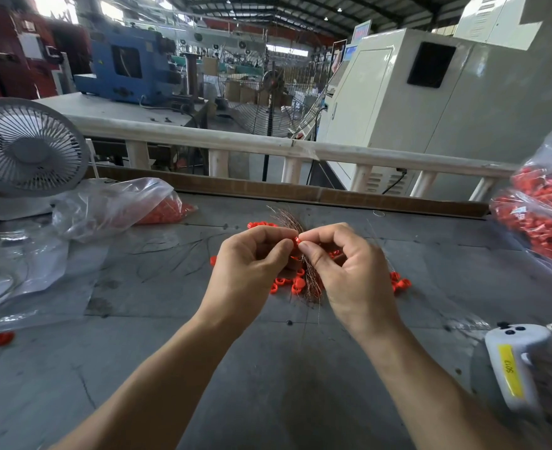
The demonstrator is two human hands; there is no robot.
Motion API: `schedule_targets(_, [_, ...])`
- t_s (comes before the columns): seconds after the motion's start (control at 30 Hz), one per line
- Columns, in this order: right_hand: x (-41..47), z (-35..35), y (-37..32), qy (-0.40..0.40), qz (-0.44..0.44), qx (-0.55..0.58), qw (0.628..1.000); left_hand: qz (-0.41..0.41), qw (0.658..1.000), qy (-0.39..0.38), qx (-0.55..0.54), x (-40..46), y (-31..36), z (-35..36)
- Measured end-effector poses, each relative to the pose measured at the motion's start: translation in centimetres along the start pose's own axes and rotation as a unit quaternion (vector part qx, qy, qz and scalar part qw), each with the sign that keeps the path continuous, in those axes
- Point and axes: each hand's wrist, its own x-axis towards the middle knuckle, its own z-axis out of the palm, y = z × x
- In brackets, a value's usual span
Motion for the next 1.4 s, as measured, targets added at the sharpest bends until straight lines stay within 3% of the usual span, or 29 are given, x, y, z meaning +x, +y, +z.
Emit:
schedule_targets(0.33, [0.0, 0.2, -0.3, -0.012, -0.037, -0.042, 0.998, 0.013, 0.999, 0.013, 0.033, 0.1, -0.6, 0.1])
schedule_targets(0.53, [-0.1, 0.6, -0.4, -0.015, -0.099, -0.12, 0.988, -0.068, 0.993, 0.036, -0.093, 0.3, -0.5, 0.1])
schedule_targets(0.77, [-0.5, 2.3, -0.7, 0.024, -0.11, -0.22, 0.969, -0.157, 0.971, 0.017, -0.179, 0.3, -0.7, 0.3])
schedule_targets(1.07, [-0.2, 2.1, -0.3, 0.049, -0.122, -0.228, 0.965, -0.218, 0.949, -0.005, -0.228, 0.5, -0.6, 0.1])
schedule_targets(1.4, [-0.3, 1.9, 0.0, 0.055, -0.135, -0.222, 0.964, -0.205, 0.957, -0.025, -0.204, 0.6, -0.7, -0.2])
